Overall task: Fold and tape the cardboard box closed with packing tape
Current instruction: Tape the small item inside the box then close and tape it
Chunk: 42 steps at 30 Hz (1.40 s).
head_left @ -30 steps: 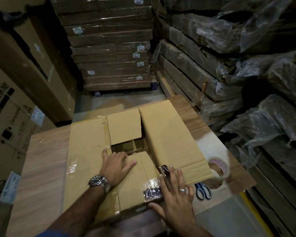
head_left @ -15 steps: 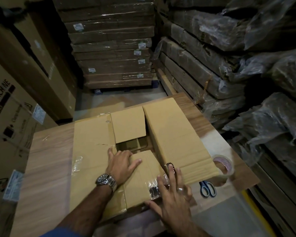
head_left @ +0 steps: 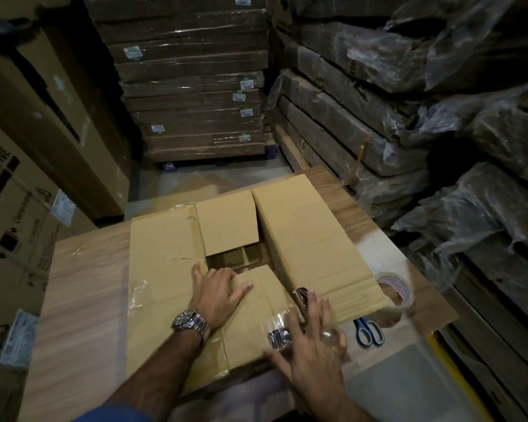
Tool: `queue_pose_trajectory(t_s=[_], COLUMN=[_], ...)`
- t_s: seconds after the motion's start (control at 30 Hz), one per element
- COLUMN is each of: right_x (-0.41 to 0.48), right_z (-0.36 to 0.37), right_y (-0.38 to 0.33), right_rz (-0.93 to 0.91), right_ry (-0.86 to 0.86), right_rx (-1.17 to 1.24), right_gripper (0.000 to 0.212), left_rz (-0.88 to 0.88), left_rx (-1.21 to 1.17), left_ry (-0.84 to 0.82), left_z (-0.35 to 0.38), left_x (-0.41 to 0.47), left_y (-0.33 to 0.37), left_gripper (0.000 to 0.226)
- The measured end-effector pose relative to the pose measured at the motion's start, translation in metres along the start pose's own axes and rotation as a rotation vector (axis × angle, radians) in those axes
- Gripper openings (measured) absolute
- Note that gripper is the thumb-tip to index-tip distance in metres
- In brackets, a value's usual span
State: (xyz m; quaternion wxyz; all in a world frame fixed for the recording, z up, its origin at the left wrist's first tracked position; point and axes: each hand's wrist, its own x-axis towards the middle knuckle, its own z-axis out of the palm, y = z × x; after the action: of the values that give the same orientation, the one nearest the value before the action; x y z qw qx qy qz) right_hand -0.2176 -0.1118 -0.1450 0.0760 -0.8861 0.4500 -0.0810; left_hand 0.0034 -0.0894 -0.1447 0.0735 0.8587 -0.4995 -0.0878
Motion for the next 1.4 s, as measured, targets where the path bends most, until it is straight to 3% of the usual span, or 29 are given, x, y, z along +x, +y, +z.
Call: queue_pose_trajectory(t_s=[0.13,0.5,0.7,0.87,1.0,1.2,1.3,1.4], right_x=[0.002,-0.011,0.001,-0.009,-0.009,-0.001,-0.005,-0.008], right_z=[0.002,0.014,0.005,0.012,0.011,0.003,0.009,0.012], right_y=[0.006,-0.023,0.005,-0.009,-0.017,0.005,0.001,-0.009], right_rz=[0.041,-0.245,0.035,-0.087,-0.238,0.041,-0.004,-0.084], right_ry=[-0.033,0.020,-0.018,-0.061,0.023,0.009,-0.037,-0.047], right_rx=[-0.022,-0.004,-0.018,0.005,-0.013,-0.009,-0.013,0.012], right_gripper=[0.083,0.074,0.084,0.079,0.073,0.084,0.077,0.074], left_rz=[0.010,0.016,0.008,0.005,0.008,0.000,-0.002,-0.002], left_rx=[0.027,0.067,0.023,0.050,0.076,0.029,0.010,0.033], left_ry=[0.016,0.022,0.018,0.014,0.026,0.018,0.017,0.016], left_z=[-0.002,-0.004,-0.003,-0.002,-0.002,-0.004,-0.003,-0.004], left_x=[0.000,-0.002,-0.002,-0.001,-0.001,-0.002,-0.003,-0.003], left_y=[0.001,0.003,0.002,0.003,0.003,0.004,0.005,0.005], left_gripper=[0.077,0.084,0.079,0.073,0.081,0.071,0.052,0.051])
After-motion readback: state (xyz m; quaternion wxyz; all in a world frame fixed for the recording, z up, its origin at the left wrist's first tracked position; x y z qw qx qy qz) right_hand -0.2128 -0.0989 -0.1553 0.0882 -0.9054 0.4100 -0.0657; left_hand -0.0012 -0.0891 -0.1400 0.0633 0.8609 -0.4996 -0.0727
